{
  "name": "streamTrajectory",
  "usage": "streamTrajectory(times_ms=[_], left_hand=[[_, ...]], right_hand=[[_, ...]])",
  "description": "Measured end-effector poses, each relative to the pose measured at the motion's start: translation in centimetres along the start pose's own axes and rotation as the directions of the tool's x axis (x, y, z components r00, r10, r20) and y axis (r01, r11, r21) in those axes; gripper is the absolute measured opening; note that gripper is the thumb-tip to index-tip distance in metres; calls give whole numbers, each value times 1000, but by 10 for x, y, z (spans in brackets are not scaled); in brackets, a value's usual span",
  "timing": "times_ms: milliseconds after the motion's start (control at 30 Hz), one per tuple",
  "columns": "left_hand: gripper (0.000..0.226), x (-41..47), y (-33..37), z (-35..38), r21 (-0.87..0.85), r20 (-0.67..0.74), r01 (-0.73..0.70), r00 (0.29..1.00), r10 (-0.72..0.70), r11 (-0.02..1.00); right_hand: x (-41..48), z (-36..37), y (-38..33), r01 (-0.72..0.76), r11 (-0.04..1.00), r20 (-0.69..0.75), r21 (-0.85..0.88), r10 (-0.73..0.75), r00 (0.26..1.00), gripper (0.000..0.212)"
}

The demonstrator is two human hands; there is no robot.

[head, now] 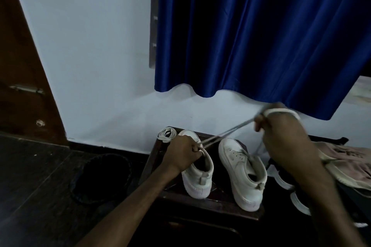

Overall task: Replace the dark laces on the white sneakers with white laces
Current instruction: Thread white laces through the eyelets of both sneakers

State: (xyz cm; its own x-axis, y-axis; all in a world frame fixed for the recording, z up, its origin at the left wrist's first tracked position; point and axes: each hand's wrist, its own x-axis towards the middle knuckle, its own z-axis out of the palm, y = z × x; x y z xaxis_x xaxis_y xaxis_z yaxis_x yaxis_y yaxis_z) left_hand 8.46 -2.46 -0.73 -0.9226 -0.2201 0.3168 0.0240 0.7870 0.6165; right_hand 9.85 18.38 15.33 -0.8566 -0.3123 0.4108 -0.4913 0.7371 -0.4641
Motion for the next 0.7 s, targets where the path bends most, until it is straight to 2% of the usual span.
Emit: streamTrajectory(times_ms=[33, 67, 100, 133, 167, 200, 233, 267, 300, 333, 367, 433, 467, 533, 600, 633, 700], left_hand=[[20, -1, 2, 0, 22, -3, 5, 1000, -5, 1000], [19, -2, 4, 0, 35, -8, 15, 1000, -14, 999], [19, -1, 4, 0, 36, -12, 19, 1000, -19, 999], [19, -1, 3, 0, 27, -13, 19, 1000, -19, 999], [19, -2, 3, -1, 34, -7, 8, 1000, -7, 999], [20, -3, 3, -1, 65, 16, -8, 1000, 7, 998], [21, -5, 5, -3, 106, 42, -26, 999, 22, 994], [22, -6, 5, -5, 136, 64, -35, 998, 26, 990], [24, -9, 7, -8, 131, 63, -36, 998, 27, 991], [28, -12, 10, -14, 80, 21, -26, 999, 24, 996], [33, -13, 15, -21, -11, -60, -21, 998, 21, 1000], [36, -12, 32, -36, -296, -177, -59, 984, 6, 953], [36, -7, 44, -42, -450, -139, -63, 990, 0, 891], [37, 7, 63, -47, -672, 38, -10, 998, 47, 741], [35, 17, 73, -47, -759, 157, 63, 984, 88, 648], [35, 20, 74, -48, -775, 161, 72, 983, 87, 627], [35, 26, 68, -48, -785, 109, 53, 993, 53, 618]], right_hand=[[0, 12, -6, 66, 984, -85, 164, -53, 995, 30], [-1, 32, -10, 102, 918, -94, 383, -71, 993, 30], [-4, 53, -13, 74, 758, -53, 648, -53, 997, 32], [-6, 69, -15, -21, 471, 24, 882, 0, 1000, 33], [-5, 83, -16, -136, 122, 128, 983, 67, 990, 33], [-2, 92, -17, -212, -165, 234, 963, 129, 964, 34], [2, 97, -16, -242, -324, 305, 915, 162, 938, 33], [7, 99, -13, -243, -386, 332, 890, 184, 925, 33], [12, 100, -11, -234, -391, 328, 890, 193, 925, 33], [18, 99, -8, -229, -347, 307, 909, 190, 932, 34], [24, 95, -8, -228, -217, 268, 949, 177, 947, 35], [35, 84, -10, -196, 235, 179, 952, 90, 980, 38], [41, 79, -11, -144, 450, 153, 881, 17, 988, 38], [55, 67, -12, -16, 712, 142, 702, -118, 983, 36], [72, 56, -12, 121, 871, 111, 477, -196, 974, 36], [81, 51, -9, 153, 922, 91, 355, -197, 976, 36], [89, 49, 4, 106, 975, 104, 193, -128, 986, 37]])
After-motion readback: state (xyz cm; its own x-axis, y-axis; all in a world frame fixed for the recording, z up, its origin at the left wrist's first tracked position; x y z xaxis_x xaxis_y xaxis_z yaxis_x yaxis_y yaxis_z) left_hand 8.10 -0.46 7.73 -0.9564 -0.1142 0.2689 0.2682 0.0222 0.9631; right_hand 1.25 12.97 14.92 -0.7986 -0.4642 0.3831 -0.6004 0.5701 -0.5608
